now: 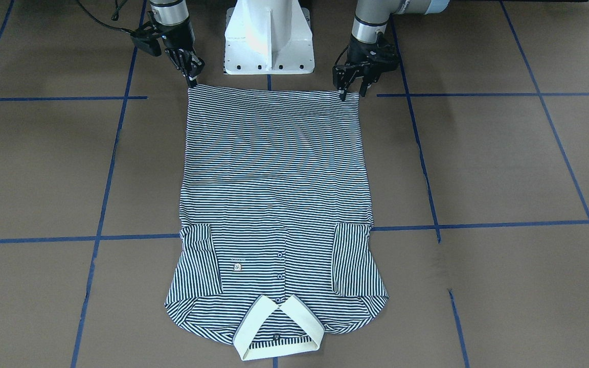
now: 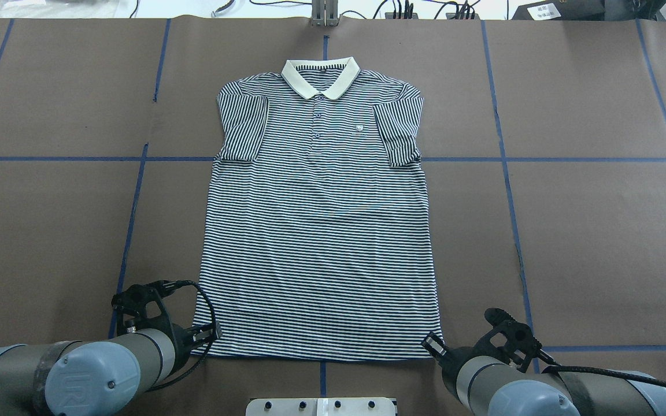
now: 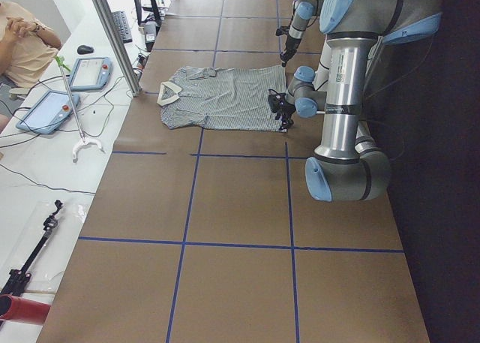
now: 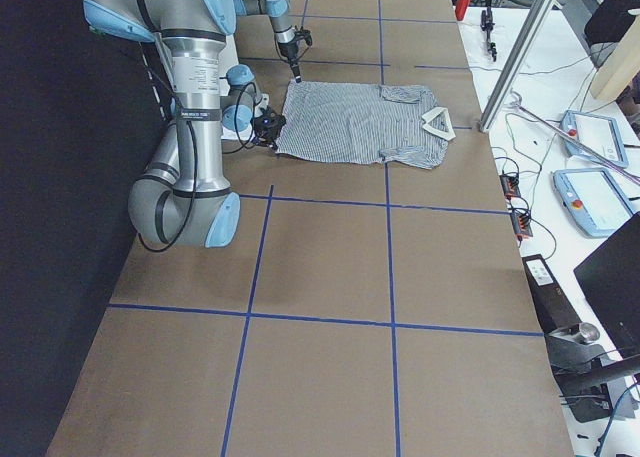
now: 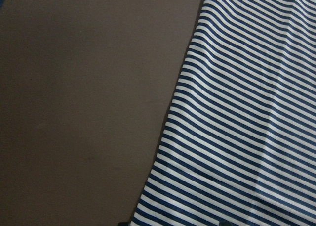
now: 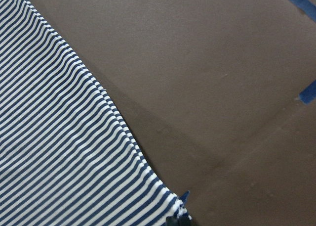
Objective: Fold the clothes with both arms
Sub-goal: 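Move the left gripper to the other hem corner and grasp both corners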
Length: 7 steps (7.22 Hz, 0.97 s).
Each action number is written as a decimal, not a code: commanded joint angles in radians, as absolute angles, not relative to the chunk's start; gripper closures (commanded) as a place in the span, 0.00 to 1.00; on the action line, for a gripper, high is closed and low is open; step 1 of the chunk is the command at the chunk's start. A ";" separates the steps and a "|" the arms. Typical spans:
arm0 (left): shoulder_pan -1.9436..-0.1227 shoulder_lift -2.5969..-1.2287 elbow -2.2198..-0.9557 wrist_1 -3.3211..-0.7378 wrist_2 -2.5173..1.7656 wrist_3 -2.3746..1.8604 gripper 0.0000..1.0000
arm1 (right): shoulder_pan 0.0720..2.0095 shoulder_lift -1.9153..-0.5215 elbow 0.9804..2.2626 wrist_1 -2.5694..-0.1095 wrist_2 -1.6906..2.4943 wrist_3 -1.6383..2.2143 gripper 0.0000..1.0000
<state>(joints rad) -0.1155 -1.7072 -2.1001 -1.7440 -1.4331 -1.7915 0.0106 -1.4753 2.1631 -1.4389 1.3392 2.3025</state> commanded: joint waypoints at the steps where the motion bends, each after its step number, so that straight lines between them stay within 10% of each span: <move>1: -0.097 -1.709 -2.076 -1.723 -1.443 -1.793 0.33 | 0.009 -1.476 2.160 -1.439 1.339 2.303 1.00; 4: -0.095 -1.709 -2.069 -1.726 -1.448 -1.790 0.38 | 0.008 -1.476 2.160 -1.439 1.339 2.303 1.00; 7: -0.094 -1.707 -2.069 -1.721 -1.474 -1.789 0.70 | 0.008 -1.476 2.160 -1.439 1.339 2.303 1.00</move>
